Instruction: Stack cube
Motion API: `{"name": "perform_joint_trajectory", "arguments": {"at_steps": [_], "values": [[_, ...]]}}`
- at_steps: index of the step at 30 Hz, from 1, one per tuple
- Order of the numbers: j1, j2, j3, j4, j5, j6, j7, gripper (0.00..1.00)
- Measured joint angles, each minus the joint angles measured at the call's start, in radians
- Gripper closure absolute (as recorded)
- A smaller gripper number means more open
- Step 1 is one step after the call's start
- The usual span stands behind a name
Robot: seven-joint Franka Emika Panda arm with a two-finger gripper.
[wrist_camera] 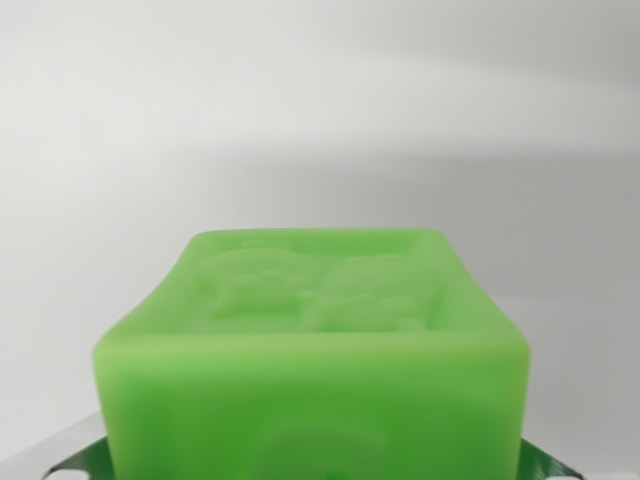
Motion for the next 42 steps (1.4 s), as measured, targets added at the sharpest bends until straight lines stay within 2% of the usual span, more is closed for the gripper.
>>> {"name": "perform_joint_trajectory", "arguments": {"at_steps": [12, 16, 42], "values": [[0.002, -0.074, -0.004, -0.001, -0.004, -0.071, 0.002, 1.0], [0.008, -0.082, -0.004, -0.003, -0.006, -0.075, 0.004, 1.0], [0.087, -0.117, -0.002, -0.039, -0.01, -0.078, 0.029, 1.0]]}}
